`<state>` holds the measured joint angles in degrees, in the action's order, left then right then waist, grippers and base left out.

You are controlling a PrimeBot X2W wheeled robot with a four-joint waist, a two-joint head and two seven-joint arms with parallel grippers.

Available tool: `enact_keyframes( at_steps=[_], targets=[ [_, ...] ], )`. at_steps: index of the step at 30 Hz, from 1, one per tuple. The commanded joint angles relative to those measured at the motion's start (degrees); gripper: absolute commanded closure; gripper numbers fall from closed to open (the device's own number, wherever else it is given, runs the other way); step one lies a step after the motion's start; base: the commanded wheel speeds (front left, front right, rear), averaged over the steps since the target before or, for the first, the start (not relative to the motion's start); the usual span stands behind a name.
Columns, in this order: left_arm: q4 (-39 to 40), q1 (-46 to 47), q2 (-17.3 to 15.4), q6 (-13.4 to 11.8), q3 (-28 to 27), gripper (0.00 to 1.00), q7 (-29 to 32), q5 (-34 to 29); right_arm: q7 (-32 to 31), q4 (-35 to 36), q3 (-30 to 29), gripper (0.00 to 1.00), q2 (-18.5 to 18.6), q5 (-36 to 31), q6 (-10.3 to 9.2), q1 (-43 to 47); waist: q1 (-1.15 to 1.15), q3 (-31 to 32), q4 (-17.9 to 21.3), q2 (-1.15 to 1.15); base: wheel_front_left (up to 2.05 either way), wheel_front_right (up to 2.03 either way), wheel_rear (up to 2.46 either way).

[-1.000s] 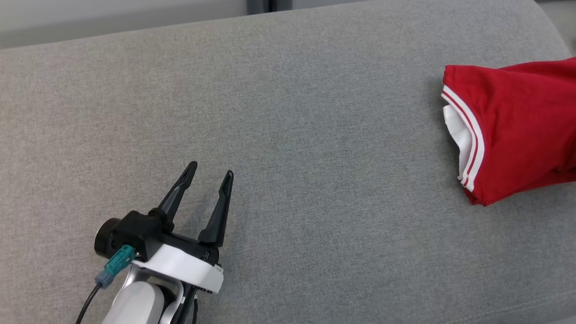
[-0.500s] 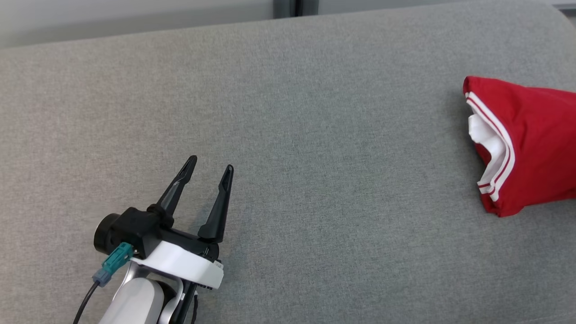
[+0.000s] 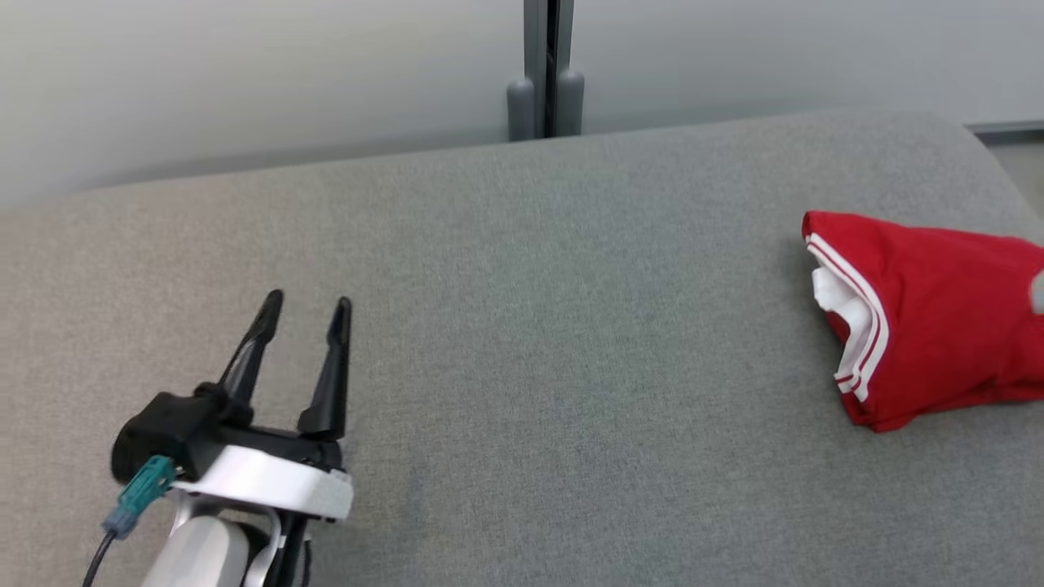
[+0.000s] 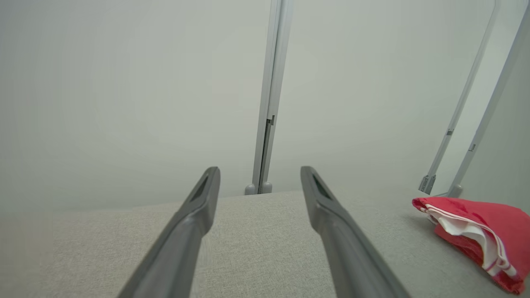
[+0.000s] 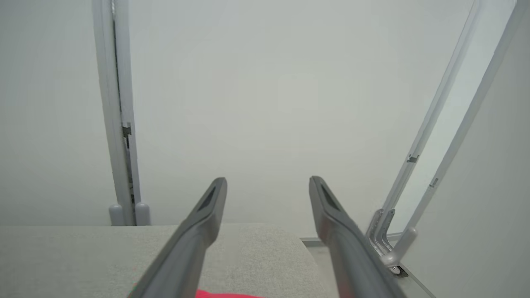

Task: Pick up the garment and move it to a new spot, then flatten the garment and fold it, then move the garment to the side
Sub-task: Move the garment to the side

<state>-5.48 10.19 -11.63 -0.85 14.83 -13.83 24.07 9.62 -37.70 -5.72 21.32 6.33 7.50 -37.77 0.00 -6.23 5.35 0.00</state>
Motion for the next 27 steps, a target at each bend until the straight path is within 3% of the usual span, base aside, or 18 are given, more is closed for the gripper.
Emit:
enact_keyframes(
  at_steps=[1,10,20,27],
  targets=[
    [0.06,-1.42,-0.83,-0.83,-0.94,0.00,0.08,0.42,0.32,3.41,1.95,0.00,-0.69,3.00,0.00,2.97,0.00,2.87,-0.21,0.00,0.00,0.00,0.00],
    [1.45,-5.23,-2.56,-6.16,-5.78,0.00,2.54,2.09,-1.36,22.79,6.54,0.00,-1.20,12.84,0.00,17.19,0.00,6.78,-1.19,0.00,0.00,0.00,0.00],
    [0.97,-8.90,-2.14,-6.77,-5.55,0.00,1.44,1.93,-2.63,34.69,5.27,0.00,-7.18,12.72,0.00,30.98,0.00,7.74,-2.83,0.00,0.00,0.00,0.00],
    [-3.34,-9.84,-1.86,-6.58,-4.70,0.00,-0.07,0.41,-1.03,36.03,4.76,0.00,-11.06,10.97,0.00,37.23,0.00,7.52,-3.65,0.00,0.00,0.00,0.00]
  ],
)
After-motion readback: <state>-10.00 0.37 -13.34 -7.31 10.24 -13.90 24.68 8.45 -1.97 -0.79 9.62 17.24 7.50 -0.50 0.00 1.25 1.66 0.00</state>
